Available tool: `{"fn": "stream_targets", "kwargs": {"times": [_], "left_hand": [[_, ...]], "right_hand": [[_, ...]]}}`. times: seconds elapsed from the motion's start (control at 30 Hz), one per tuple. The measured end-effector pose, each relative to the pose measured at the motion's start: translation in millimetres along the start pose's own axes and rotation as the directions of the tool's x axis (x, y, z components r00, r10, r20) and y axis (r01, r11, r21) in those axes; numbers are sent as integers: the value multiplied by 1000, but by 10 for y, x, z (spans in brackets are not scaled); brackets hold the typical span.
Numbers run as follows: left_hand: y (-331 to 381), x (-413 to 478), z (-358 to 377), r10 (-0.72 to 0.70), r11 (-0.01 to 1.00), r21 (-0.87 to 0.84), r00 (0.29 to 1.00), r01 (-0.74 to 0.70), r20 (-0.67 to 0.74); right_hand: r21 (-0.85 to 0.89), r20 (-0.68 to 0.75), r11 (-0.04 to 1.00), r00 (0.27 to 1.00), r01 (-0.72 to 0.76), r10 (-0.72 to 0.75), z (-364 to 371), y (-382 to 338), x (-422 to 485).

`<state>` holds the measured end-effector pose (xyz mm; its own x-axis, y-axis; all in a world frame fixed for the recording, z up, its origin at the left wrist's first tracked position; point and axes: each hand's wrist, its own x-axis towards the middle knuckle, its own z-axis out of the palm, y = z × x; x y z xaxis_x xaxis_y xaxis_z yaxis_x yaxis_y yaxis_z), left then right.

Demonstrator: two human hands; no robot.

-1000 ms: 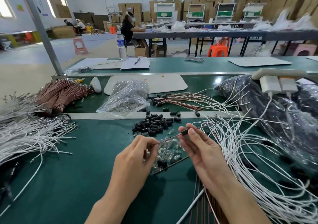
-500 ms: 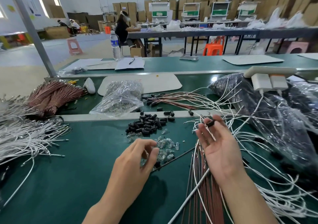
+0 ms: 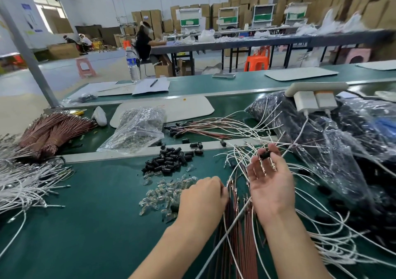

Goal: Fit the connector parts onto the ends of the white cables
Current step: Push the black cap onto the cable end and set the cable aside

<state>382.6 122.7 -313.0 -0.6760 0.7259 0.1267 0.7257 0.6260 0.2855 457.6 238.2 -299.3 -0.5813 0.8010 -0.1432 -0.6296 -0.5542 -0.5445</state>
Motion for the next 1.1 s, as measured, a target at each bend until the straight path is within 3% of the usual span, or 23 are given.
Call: {"fn": "stream_targets", "kwargs": {"times": [0.13, 0.3, 0.5, 0.6, 0.7, 0.83, 0.9, 1.1], "left_hand": [[120, 75, 0, -85, 994, 68, 995, 82, 50], [238, 84, -44, -49, 996, 82, 996, 43, 75], [116, 153, -450, -70, 997, -47, 992, 65, -107], [-44, 203, -718, -87, 988, -141, 987, 68, -133], [-202, 231, -818, -107, 963, -255, 992, 89, -60], [-323, 203, -685, -161, 879, -416, 967, 232, 199], [-351, 198, -579, -181, 857, -431, 948, 283, 261], [-379, 146, -458, -191, 798, -551, 969, 246, 157]], "right_hand": [[6, 0, 1000, 1000, -19, 19, -2, 5, 8], [-19, -22, 1000, 999, -24, 24, 9, 21, 13], [-67, 8, 998, 1000, -8, 9, -4, 47, -9], [-89, 27, 996, 999, -21, 24, 9, 72, -23], [-110, 46, 993, 998, -43, 48, 34, 100, -42], [-181, 107, 983, 993, -30, 50, 59, 132, -89], [-212, 120, 977, 991, -27, 53, 70, 150, -108], [-273, 152, 961, 985, -33, 77, 73, 192, -122]]}}
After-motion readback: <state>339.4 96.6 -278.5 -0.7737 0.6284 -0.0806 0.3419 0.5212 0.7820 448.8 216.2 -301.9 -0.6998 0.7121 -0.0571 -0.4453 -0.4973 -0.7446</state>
